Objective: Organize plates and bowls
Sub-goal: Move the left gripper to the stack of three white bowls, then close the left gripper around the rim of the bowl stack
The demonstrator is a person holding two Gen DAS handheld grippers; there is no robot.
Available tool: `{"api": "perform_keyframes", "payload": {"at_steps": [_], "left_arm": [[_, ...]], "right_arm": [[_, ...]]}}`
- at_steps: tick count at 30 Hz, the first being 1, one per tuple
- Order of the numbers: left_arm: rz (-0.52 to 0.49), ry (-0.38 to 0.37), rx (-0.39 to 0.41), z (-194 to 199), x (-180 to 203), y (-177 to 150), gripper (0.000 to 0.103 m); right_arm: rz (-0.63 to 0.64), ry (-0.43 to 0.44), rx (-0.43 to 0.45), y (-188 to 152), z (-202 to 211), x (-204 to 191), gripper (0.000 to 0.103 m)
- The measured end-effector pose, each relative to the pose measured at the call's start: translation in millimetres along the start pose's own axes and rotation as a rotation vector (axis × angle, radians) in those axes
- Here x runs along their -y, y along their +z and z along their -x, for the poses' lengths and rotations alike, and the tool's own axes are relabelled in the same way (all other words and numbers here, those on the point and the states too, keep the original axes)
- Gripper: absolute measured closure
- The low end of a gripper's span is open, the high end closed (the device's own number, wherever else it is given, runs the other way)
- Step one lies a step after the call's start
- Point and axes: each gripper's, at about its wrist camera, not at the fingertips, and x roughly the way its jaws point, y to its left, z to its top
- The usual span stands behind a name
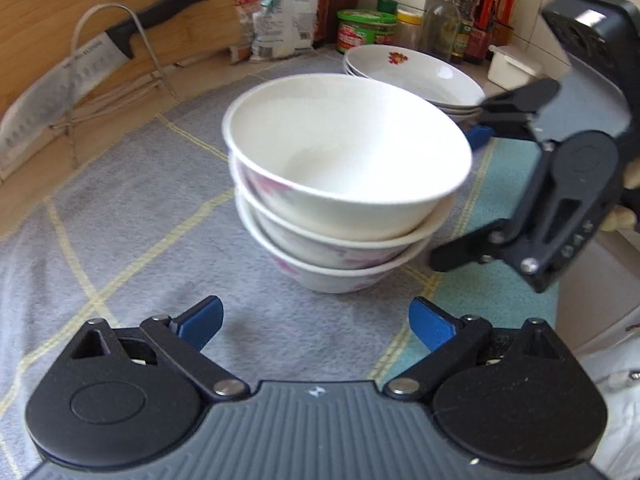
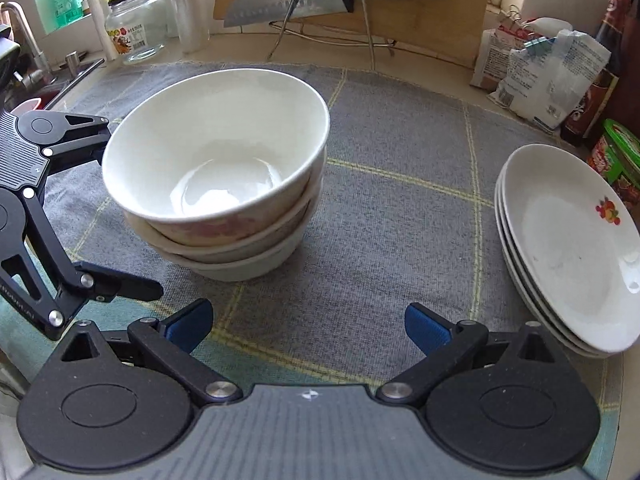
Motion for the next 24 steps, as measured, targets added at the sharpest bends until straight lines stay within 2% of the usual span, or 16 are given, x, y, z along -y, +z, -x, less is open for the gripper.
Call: {"api": "perform_keyframes", "payload": {"at_steps": [4, 8, 13, 24], "left_arm": [[0.024, 0.038, -0.019, -8.6, 9.7, 4.1, 0.004], [0.008, 0.125, -0.036, -16.1, 21.7, 6.1, 0.000], [0.041, 0.143, -0.023, -15.3, 22.6, 4.4, 0.000], [0.048, 0.151, -0.022, -17.2, 23.9, 8.8, 0.000]], "right_arm": [[0.113, 0.058, 0.009, 8.0, -12.9, 6.4, 0.000], [0.218, 0.120, 0.013, 9.0, -20.6, 11.5, 0.000], [0.313, 0.168, 0.029, 11.1, -22.7, 12.7, 0.000], [0.334, 0.183, 0.051, 9.8, -22.8, 16.1, 0.000]]}}
